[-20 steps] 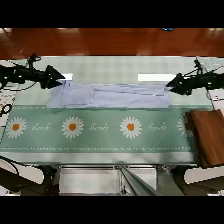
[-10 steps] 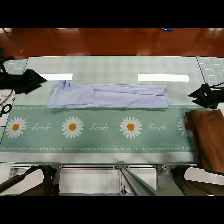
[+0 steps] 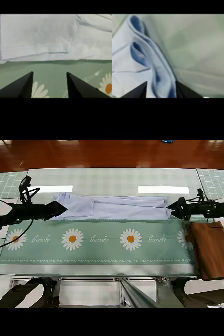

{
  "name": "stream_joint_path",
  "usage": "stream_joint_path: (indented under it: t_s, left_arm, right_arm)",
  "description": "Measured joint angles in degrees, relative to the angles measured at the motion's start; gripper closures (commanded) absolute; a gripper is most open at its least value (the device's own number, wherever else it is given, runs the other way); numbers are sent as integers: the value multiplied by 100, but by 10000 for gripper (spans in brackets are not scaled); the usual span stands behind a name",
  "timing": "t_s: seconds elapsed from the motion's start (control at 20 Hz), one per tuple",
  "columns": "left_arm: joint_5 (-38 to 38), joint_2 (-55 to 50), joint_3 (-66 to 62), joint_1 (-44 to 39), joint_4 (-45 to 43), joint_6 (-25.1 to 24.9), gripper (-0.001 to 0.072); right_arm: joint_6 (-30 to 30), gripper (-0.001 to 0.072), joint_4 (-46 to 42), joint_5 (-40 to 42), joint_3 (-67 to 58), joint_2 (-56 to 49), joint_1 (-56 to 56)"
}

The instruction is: Fold the shirts.

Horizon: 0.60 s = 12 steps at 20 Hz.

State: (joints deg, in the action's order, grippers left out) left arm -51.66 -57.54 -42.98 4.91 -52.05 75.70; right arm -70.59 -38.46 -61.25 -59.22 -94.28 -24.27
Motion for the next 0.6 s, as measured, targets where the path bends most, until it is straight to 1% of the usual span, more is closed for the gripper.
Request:
stream_joint_path:
  t_s: [0.1, 0.15, 0.2, 0.25, 0.3, 0.35, 0.4, 0.45, 0.55, 0.6]
  left_arm:
    - [31, 20, 31, -48, 26, 4, 202]
    - [42, 24, 42, -66, 39, 7, 202]
    - [46, 28, 44, -72, 42, 4, 202]
    - [55, 31, 50, -83, 48, 7, 203]
    - [52, 31, 55, -87, 50, 7, 205]
    - [61, 31, 55, -90, 52, 7, 218]
    - [63, 33, 55, -94, 57, 7, 418]
    - [61, 33, 50, -94, 61, 7, 683]
    - [70, 37, 26, -107, 83, -28, 687]
    - [81, 35, 7, -127, 184, -72, 687]
  right_arm:
    - [20, 293, 146, -22, -223, -223, 271]
    - [15, 314, 192, -22, -352, -330, 424]
    - [13, 429, 208, -2, -479, -426, 581]
    - [7, 645, 155, 46, -584, -501, 717]
    - [-20, 687, 98, 87, -688, -557, 839]
    - [-35, 688, 136, 96, -787, -584, 925]
    - [-37, 688, 166, 57, -881, -590, 979]
    - [-39, 688, 155, -20, -944, -568, 1001]
    - [-39, 688, 94, -208, -1040, -345, 957]
    - [-59, 688, -70, -337, -1064, -160, 905]
